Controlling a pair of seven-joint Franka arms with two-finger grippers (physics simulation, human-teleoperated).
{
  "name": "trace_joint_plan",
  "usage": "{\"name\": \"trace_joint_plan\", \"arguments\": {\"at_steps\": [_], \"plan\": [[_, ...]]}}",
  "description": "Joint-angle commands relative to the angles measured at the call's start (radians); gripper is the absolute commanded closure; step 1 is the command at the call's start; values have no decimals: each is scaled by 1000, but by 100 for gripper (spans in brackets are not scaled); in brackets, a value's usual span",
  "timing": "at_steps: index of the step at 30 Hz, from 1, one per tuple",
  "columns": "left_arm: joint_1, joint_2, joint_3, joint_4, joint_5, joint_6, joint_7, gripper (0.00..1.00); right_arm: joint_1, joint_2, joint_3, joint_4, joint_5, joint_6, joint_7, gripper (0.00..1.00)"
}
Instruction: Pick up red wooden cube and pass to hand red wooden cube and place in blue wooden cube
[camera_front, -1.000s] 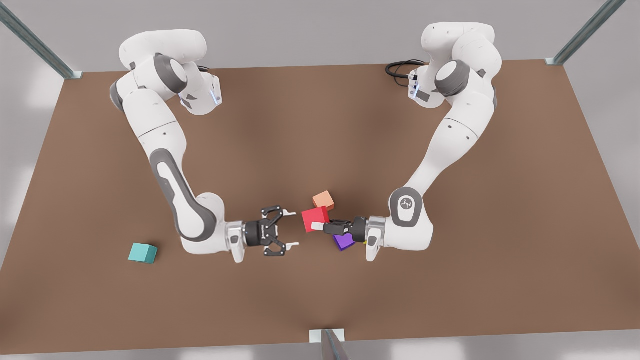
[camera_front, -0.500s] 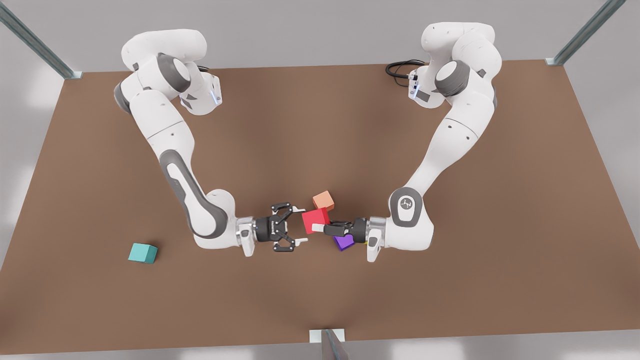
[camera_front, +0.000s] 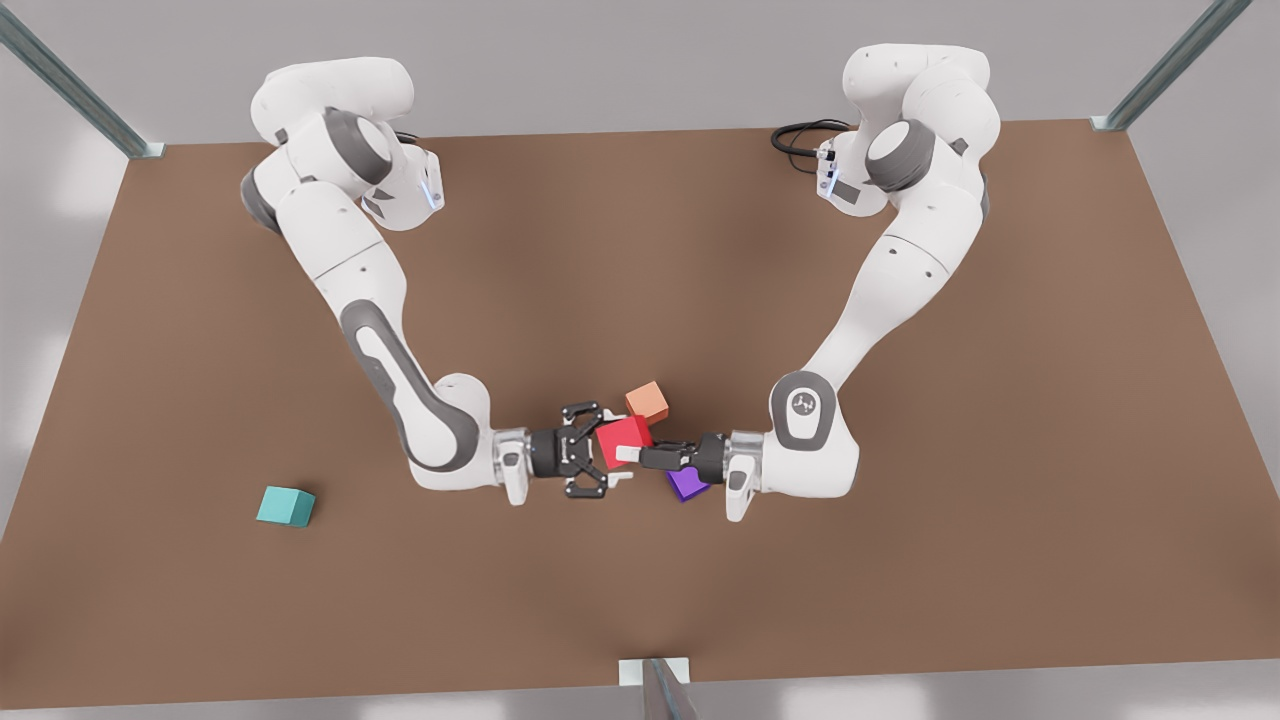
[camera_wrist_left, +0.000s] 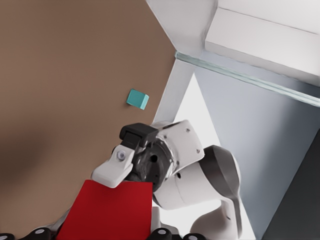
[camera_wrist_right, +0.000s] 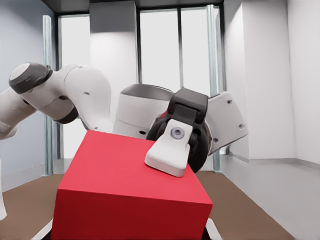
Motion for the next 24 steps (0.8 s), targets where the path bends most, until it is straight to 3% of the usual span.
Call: {"name": "trace_joint_plan", "arguments": {"at_steps": [1, 4, 5, 6, 7, 11, 12, 13, 20, 23, 24], "plan": [[0, -2, -2, 0, -6, 0, 37, 33, 5, 1, 1, 1, 12, 11, -39, 0], [0, 0, -2, 0, -6, 3, 39, 33, 9, 1, 1, 3, 20, 11, -39, 0], [0, 0, -2, 0, -6, 14, 40, 33, 9, 4, 1, 3, 21, 11, -39, 7], [0, 0, -2, 0, -6, 12, 46, 33, 9, 6, 1, 3, 21, 11, -39, 37], [0, 3, -2, 0, -6, 14, 46, 33, 9, 6, 1, 3, 21, 11, -39, 49], [0, 6, -2, 0, -6, 14, 48, 32, 9, 6, 2, 3, 23, 11, -39, 51], [0, 6, -2, 0, -6, 14, 48, 2, 9, 6, 2, 3, 23, 11, -38, 51], [0, 6, -2, 0, -6, 14, 46, 0, 7, 6, 2, 1, 26, 11, -39, 51], [83, -20, -1, -3, 13, -61, 40, 0, -1, 4, 1, 0, 18, 8, -39, 50], [173, -43, -2, -3, 144, -181, 34, 0, -28, 1, 1, 0, 4, -3, -41, 50], [234, -94, -2, -1, 291, -306, -48, 0, -57, -2, -4, 0, -44, -8, -35, 50]]}}
